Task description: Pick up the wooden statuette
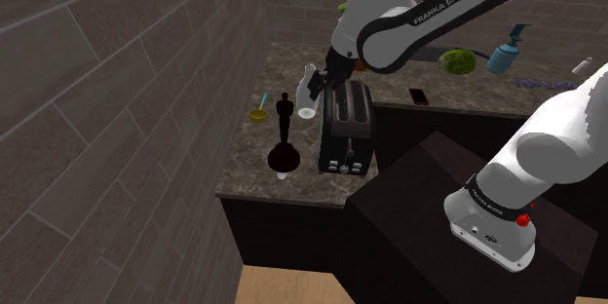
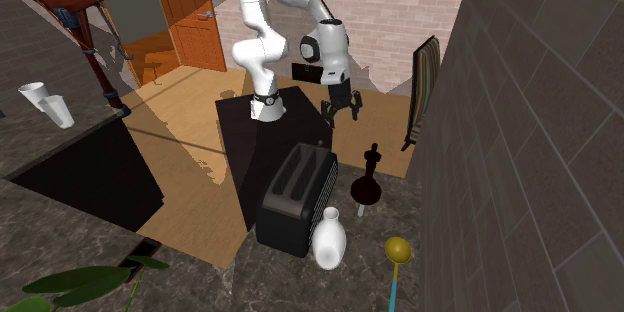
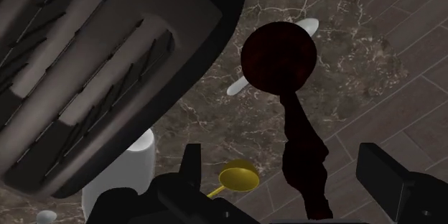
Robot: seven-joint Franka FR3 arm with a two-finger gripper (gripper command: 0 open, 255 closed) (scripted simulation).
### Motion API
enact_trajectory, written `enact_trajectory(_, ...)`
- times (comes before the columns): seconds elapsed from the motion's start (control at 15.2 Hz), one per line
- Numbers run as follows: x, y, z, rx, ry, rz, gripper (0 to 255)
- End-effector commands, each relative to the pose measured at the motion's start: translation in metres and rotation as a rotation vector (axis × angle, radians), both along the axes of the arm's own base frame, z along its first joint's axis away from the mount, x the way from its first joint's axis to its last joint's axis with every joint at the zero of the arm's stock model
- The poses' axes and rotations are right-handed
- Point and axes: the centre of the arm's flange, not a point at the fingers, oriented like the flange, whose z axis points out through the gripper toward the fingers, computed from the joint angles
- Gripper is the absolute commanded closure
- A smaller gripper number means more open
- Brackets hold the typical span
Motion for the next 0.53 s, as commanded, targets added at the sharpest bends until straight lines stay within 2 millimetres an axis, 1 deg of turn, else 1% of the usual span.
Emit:
enact_trajectory(0.0, 0.014, 0.011, -0.012, 0.007, -0.031, -0.003, 0)
enact_trajectory(0.46, 0.067, 0.058, -0.059, 0.022, -0.129, -0.012, 0)
